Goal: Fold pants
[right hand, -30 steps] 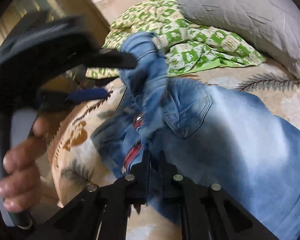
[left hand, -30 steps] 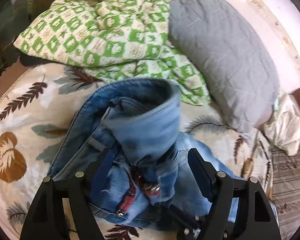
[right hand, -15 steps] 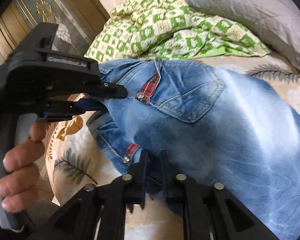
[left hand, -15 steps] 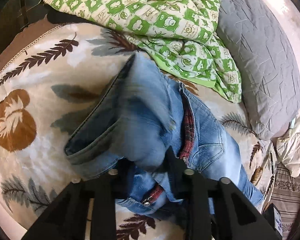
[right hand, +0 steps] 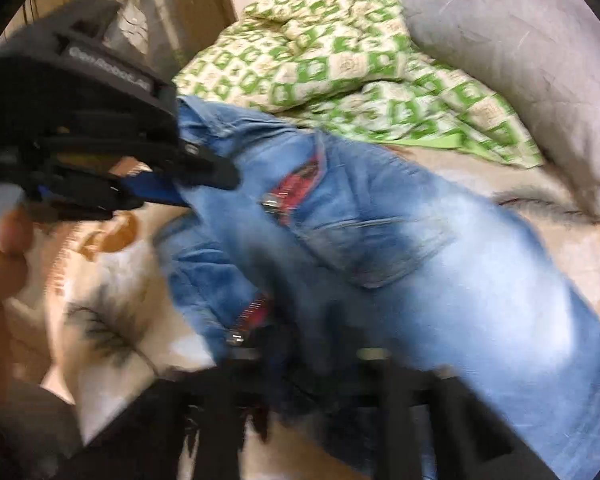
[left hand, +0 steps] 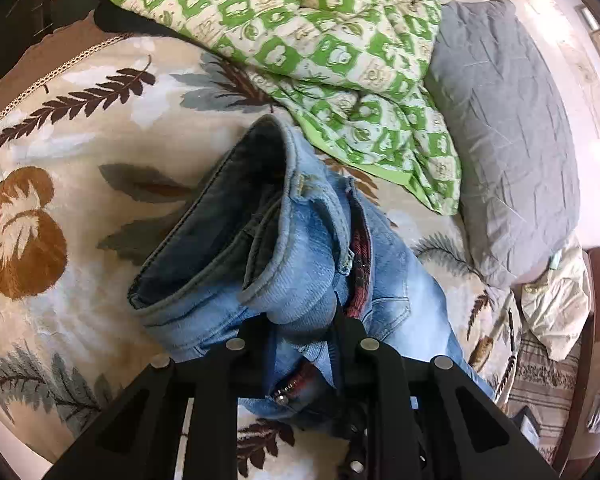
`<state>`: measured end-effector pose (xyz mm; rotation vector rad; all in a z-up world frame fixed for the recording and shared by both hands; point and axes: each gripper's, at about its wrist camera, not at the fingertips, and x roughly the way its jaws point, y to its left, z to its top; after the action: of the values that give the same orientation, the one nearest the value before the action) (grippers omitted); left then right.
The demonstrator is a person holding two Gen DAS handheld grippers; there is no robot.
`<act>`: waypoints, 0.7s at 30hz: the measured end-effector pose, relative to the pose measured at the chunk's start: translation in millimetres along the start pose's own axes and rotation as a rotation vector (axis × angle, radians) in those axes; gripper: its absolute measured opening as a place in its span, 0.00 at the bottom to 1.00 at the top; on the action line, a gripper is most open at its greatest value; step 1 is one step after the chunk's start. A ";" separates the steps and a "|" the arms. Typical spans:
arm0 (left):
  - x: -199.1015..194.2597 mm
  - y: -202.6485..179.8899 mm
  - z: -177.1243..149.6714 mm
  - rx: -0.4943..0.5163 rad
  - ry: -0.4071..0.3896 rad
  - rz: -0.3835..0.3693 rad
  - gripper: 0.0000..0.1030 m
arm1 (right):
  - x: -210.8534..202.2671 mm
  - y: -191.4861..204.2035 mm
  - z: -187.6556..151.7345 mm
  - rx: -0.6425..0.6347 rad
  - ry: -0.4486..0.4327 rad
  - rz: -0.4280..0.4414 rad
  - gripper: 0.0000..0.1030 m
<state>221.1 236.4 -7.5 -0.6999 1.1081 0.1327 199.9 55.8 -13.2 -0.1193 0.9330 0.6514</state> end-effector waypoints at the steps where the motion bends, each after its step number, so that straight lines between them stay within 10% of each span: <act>1: -7.1 -1.4 -3.2 0.008 -0.006 -0.014 0.21 | -9.6 -1.6 -0.4 0.016 -0.016 0.007 0.10; 6: -43.3 0.7 -30.3 0.070 -0.075 -0.055 0.21 | -45.2 3.1 -7.1 0.069 -0.052 0.088 0.10; 13: 27.7 44.2 -29.2 -0.048 0.117 0.174 0.25 | 17.5 6.3 -35.8 0.122 0.071 0.117 0.14; 17: 27.9 34.2 -30.9 -0.003 0.091 0.223 0.31 | 22.4 -8.1 -38.9 0.197 0.093 0.161 0.17; 19: 24.0 27.1 -33.0 0.036 0.064 0.277 0.53 | 3.6 -16.3 -35.3 0.229 0.074 0.198 0.17; 21: 16.1 23.2 -36.6 0.055 0.026 0.319 0.62 | -27.9 -22.4 -36.7 0.243 0.040 0.232 0.44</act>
<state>190.1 229.6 -41.2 -0.4725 1.2382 0.3644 174.9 11.3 -17.7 0.1950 1.0669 0.7451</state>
